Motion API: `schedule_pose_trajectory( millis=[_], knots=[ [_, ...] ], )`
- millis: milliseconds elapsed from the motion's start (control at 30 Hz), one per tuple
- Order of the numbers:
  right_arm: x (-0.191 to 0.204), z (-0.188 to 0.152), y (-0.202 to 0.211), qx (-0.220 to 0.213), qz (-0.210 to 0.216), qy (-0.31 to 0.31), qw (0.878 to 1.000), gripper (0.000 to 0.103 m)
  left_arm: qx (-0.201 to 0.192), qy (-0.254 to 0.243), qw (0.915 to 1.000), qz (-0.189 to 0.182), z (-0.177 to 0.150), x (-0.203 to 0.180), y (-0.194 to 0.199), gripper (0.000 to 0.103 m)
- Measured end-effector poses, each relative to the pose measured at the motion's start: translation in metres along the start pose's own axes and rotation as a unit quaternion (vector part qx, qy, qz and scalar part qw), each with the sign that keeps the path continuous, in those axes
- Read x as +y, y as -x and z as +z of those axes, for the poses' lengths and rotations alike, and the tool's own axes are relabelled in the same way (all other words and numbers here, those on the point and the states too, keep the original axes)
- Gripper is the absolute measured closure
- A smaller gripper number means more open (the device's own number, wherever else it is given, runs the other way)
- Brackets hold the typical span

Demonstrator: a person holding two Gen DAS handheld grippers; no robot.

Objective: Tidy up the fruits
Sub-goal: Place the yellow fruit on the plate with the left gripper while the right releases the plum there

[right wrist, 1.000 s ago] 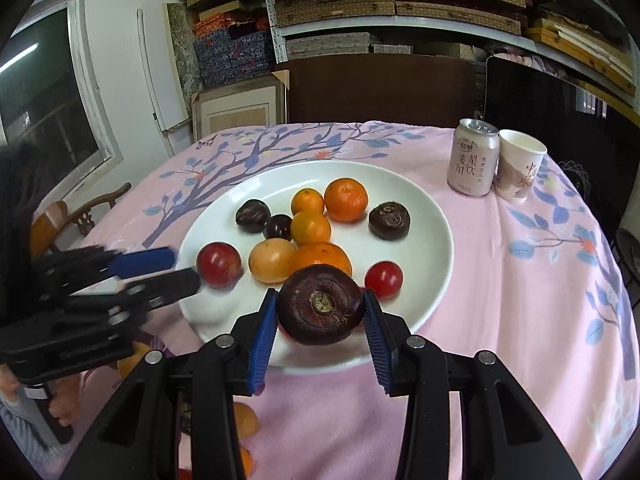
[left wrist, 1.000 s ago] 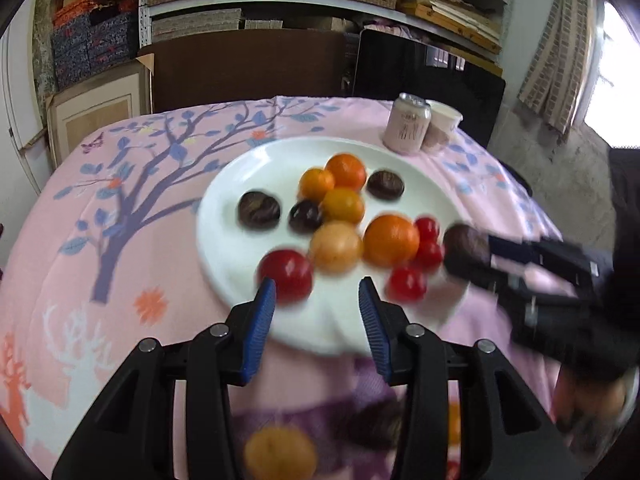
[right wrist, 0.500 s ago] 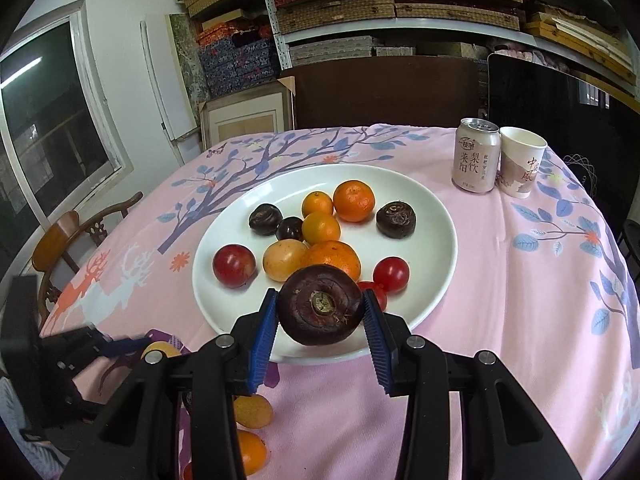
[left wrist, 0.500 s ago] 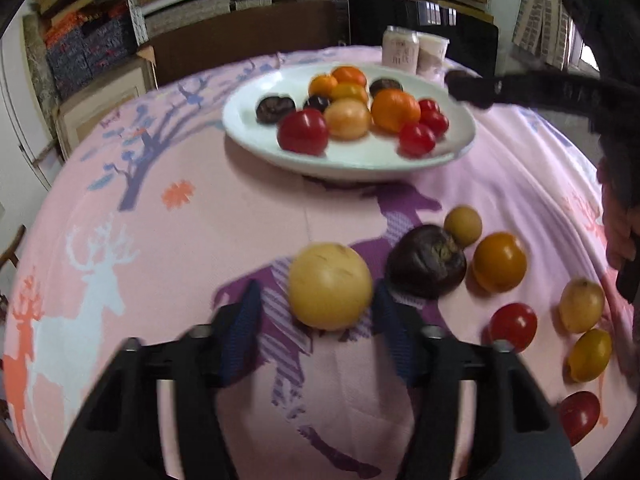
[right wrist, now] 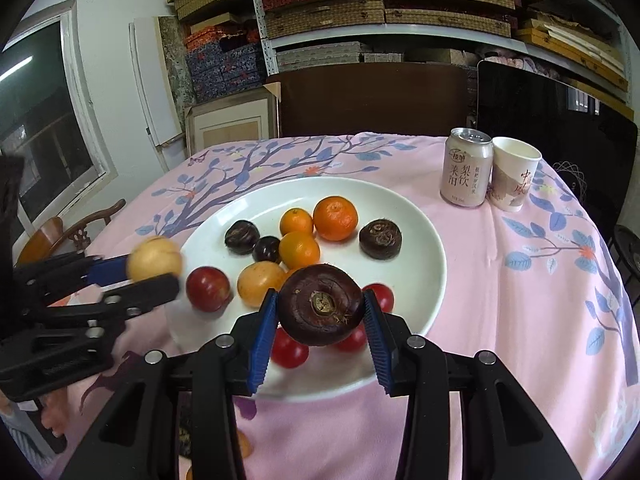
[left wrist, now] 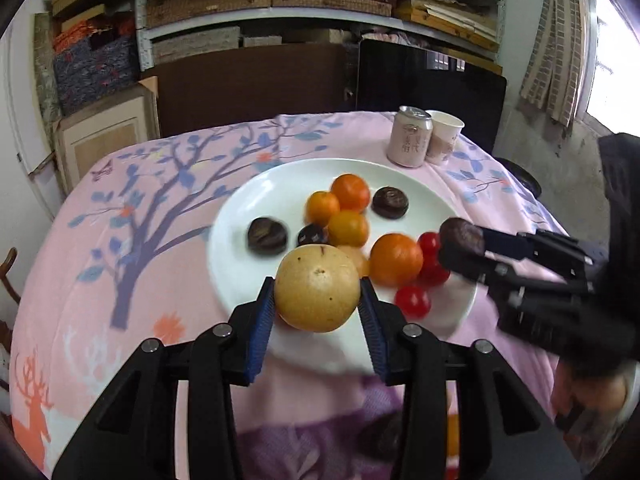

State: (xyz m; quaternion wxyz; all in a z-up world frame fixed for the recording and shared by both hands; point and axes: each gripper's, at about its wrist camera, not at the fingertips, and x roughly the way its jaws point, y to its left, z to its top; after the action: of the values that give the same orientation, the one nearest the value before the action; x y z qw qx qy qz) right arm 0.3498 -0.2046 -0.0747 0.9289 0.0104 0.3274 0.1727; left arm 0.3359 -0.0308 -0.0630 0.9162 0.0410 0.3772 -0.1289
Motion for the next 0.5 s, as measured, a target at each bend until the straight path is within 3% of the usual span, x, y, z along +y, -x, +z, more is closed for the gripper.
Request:
schedule_pose_trajectory(
  millis=[100, 300, 500],
  knots=[
    [-0.004, -0.001, 0.002, -0.016, -0.012, 0.001, 1.000, 0.037, 0.007, 0.007, 0.9999, 0.008, 0.009, -0.011, -0.022, 0.058],
    [-0.027, -0.002, 0.017, -0.025, 0.007, -0.043, 0.999, 0.032, -0.015, 0.050, 0.9985, -0.013, -0.001, 0.004, -0.001, 0.033],
    [-0.031, -0.024, 0.048, -0.037, 0.016, -0.078, 0.996, 0.019, -0.010, 0.044, 0.9990, 0.002, -0.061, 0.006, 0.038, 0.018]
  ],
)
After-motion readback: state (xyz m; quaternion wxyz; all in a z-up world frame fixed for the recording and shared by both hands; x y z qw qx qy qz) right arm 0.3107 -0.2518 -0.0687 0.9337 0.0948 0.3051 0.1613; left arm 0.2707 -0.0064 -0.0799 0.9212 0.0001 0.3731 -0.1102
